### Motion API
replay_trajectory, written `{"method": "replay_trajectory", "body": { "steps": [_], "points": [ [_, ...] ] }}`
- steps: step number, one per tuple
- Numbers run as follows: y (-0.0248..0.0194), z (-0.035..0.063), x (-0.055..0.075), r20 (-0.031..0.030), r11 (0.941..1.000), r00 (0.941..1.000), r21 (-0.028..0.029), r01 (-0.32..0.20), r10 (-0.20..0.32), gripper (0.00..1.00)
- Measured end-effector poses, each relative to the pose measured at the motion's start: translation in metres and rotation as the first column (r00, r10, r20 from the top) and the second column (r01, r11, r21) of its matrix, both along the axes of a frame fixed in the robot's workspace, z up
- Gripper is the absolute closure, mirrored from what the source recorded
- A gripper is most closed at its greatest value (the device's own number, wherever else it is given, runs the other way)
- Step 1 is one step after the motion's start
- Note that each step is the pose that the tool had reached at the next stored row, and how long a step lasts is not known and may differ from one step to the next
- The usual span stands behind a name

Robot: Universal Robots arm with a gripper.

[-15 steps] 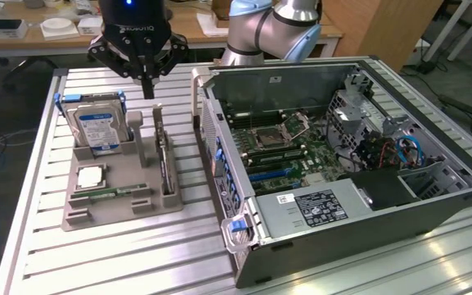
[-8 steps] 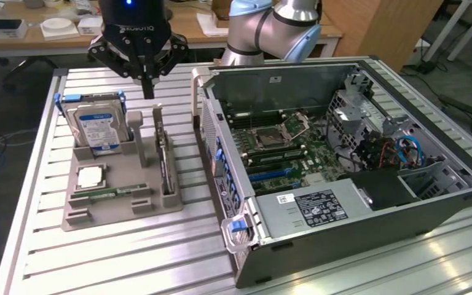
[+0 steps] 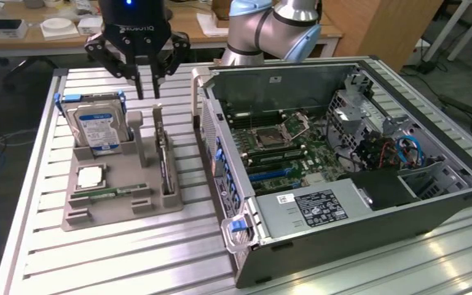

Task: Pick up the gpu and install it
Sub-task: 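Pick up the gpu and move the gpu toward the slot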

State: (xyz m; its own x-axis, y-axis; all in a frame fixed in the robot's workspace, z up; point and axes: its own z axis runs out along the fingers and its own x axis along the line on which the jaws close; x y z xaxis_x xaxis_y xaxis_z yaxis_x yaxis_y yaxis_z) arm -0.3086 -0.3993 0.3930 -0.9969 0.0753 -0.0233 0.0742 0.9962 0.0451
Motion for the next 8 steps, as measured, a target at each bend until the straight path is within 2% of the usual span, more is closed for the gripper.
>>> {"method": "replay_trajectory", "body": {
  "steps": [1,4,7,8],
  "points": [
    [0.0000,0.0000,0.0000,0.0001,1.0000,1.0000,0.0000,0.000,0.000,0.71],
    [0.0000,0.0000,0.0000,0.0001,1.0000,1.0000,0.0000,-0.003,0.003,0.53],
    [0.0000,-0.0004,-0.0001,0.0000,0.9994,0.9994,-0.0004,-0.036,0.036,0.47],
    [0.0000,-0.0008,0.0000,0.0001,0.9989,0.9989,-0.0004,-0.046,0.046,0.41]
  ]
}}
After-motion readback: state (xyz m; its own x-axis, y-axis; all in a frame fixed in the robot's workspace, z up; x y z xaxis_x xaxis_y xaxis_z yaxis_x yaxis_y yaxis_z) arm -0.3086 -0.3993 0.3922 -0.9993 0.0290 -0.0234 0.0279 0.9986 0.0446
